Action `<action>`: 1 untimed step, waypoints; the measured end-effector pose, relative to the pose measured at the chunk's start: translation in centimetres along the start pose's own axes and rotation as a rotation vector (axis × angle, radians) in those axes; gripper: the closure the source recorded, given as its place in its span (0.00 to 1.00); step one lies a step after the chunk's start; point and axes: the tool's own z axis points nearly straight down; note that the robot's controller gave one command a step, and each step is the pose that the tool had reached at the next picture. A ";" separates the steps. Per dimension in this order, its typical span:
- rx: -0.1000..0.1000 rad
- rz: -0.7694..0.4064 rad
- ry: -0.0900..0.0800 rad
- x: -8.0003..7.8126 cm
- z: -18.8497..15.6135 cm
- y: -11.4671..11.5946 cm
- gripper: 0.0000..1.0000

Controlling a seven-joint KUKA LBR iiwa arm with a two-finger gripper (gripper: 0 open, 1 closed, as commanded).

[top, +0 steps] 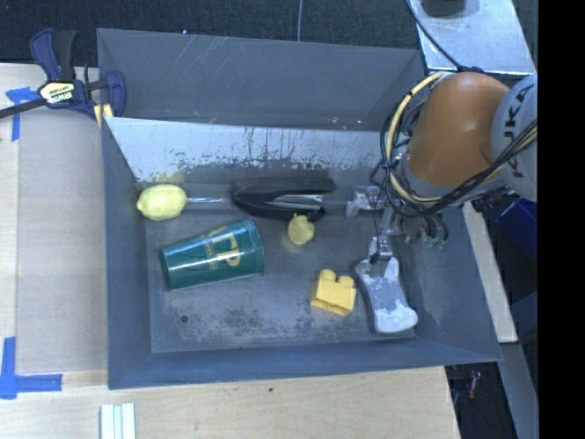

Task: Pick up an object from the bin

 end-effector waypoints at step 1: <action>0.001 -0.002 -0.008 -0.2 -0.5 0.0 0.00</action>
Offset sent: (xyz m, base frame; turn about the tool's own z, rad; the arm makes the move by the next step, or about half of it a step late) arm -0.0414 0.0329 -0.0696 0.1052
